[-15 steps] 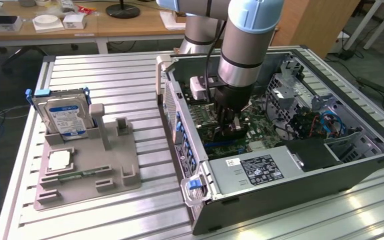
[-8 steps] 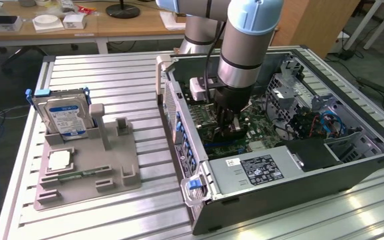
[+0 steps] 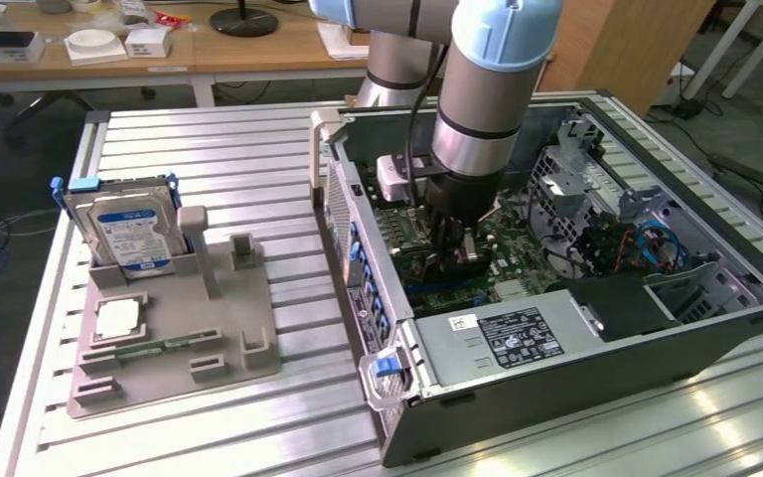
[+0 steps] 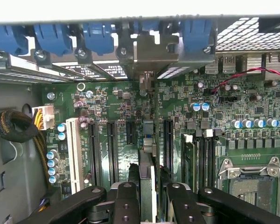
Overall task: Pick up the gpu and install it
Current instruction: 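Insert the gpu into the slot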
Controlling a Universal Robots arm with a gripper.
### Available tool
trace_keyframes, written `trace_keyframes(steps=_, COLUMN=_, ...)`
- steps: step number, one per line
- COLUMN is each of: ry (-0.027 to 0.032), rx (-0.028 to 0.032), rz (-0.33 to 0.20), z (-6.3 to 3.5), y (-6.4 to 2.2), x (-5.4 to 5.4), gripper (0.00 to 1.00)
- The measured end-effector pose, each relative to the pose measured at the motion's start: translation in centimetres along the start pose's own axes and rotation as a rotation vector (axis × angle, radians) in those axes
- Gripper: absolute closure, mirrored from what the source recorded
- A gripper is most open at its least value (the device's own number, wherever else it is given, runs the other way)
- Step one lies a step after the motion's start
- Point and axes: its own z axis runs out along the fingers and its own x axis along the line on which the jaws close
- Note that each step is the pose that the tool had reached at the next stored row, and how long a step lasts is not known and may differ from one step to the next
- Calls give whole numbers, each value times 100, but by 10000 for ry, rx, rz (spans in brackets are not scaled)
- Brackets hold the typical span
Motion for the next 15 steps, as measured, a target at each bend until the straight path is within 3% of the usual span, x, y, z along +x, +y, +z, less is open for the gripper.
trace_keyframes(steps=15, ry=-2, rx=0, rz=-1, z=4, y=1, x=0, gripper=73)
